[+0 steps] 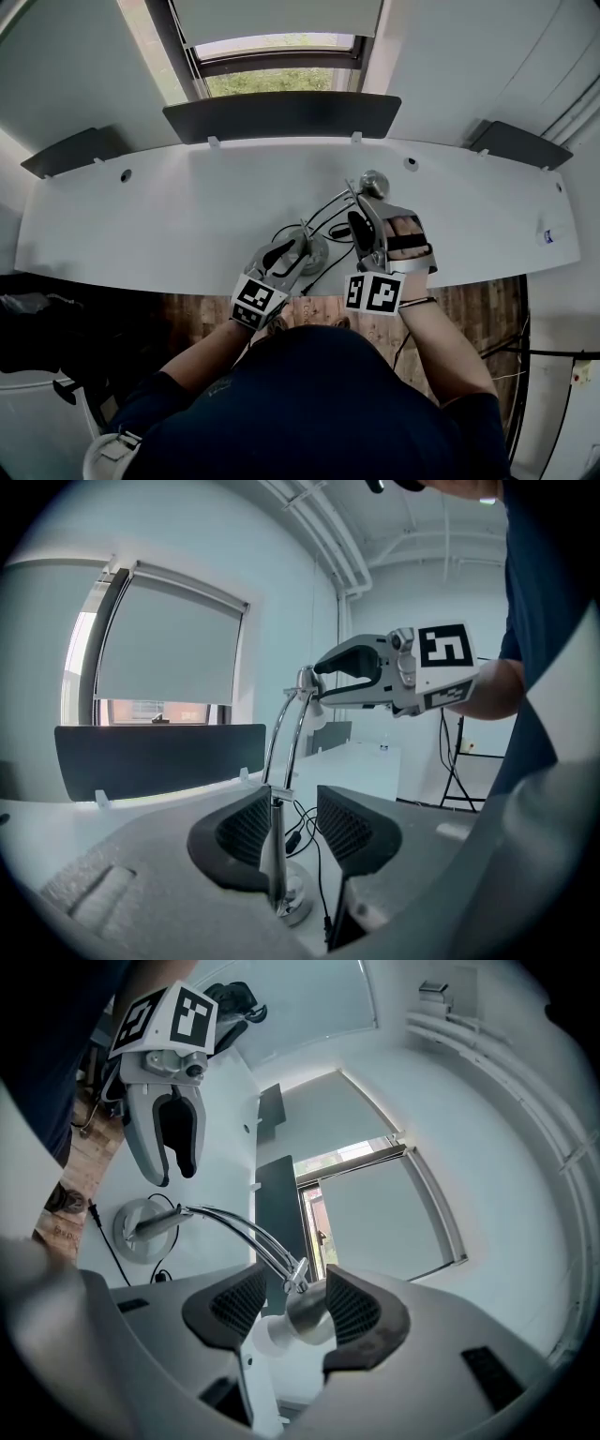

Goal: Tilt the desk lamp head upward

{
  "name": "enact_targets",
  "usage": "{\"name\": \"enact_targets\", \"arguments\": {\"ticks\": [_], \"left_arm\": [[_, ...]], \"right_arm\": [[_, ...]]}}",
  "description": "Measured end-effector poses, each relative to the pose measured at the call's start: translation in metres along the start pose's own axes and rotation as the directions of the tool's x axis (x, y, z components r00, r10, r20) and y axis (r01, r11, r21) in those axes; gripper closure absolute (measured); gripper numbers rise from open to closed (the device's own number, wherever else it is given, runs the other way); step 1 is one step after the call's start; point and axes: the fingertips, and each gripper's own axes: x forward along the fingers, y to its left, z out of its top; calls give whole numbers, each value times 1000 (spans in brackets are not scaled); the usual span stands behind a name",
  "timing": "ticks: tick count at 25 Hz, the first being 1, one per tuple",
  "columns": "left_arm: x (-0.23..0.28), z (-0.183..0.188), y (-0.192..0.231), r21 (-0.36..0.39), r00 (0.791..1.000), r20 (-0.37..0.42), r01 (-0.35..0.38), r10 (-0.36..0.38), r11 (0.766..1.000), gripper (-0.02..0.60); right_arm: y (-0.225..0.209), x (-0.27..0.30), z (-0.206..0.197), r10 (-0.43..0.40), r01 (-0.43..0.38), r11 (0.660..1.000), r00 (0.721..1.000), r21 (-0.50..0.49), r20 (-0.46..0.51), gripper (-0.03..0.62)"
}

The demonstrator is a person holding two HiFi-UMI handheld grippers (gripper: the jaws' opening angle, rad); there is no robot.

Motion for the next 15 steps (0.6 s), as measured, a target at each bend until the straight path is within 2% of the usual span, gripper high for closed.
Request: {"name": "enact_targets", "arguments": {"ticks": [15], "left_arm": [[5,-10,-4,-22,1000,-15,12,-13,1000,430]], "right_arm": [[2,6,5,10,-10,997,1000,-72,-3,390]]}}
